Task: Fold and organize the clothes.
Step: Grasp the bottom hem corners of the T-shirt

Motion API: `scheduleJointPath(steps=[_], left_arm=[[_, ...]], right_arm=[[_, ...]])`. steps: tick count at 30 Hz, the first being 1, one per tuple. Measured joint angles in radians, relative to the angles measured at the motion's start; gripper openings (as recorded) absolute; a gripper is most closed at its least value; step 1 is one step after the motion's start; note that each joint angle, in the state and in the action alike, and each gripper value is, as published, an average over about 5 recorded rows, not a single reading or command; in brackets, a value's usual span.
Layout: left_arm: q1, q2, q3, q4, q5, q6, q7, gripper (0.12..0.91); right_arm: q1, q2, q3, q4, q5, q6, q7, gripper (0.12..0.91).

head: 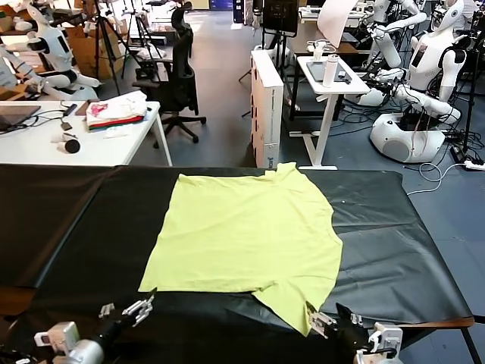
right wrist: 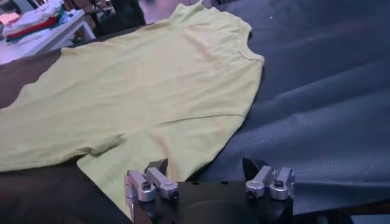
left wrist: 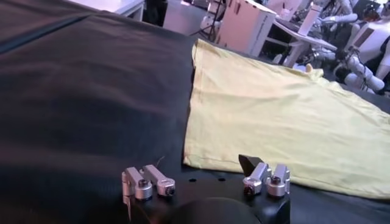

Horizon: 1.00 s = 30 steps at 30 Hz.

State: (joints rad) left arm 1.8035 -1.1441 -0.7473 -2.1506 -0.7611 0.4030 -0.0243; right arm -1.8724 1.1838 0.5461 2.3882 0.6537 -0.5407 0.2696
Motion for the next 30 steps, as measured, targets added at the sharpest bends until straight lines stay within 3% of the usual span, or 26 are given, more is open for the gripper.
scheduleJointPath(steps=[2, 5, 11, 14, 19, 21, 24, 28, 30], left_arm=[[-0.005, -0.001, 0.002, 0.006, 0.000, -0.003, 0.000, 0.907], [-0.010, -0.003, 0.004, 0.014, 0.000, -0.006, 0.000, 0.867], [-0.006, -0.006, 0.005, 0.015, 0.001, -0.008, 0.000, 0.716], [-0.003, -0.007, 0.005, 0.014, 0.002, -0.010, 0.001, 0.690], [-0.004, -0.007, 0.005, 0.015, 0.003, -0.011, 0.001, 0.691], [-0.003, -0.008, 0.005, 0.015, 0.003, -0.011, 0.000, 0.679], [0.000, -0.008, 0.002, 0.016, 0.004, -0.012, -0.002, 0.577], [0.005, -0.007, -0.002, 0.017, 0.003, -0.011, -0.002, 0.334], [0.009, -0.006, -0.004, 0.015, 0.003, -0.010, -0.002, 0.255]], right_arm=[[-0.033, -0.003, 0.011, 0.019, -0.006, 0.005, 0.002, 0.678], [-0.084, -0.008, 0.026, 0.046, -0.019, 0.009, 0.013, 0.653], [-0.180, -0.020, 0.030, 0.085, -0.043, 0.009, 0.035, 0.629], [-0.207, -0.021, 0.030, 0.091, -0.045, 0.011, 0.036, 0.526], [-0.205, -0.022, 0.039, 0.096, -0.044, 0.029, 0.015, 0.228], [-0.192, -0.025, 0.046, 0.100, -0.044, 0.044, -0.007, 0.156], [-0.154, -0.034, 0.053, 0.101, -0.044, 0.065, -0.036, 0.139], [-0.069, -0.046, 0.049, 0.083, -0.041, 0.068, -0.048, 0.138], [-0.016, -0.051, 0.043, 0.066, -0.039, 0.064, -0.050, 0.138]])
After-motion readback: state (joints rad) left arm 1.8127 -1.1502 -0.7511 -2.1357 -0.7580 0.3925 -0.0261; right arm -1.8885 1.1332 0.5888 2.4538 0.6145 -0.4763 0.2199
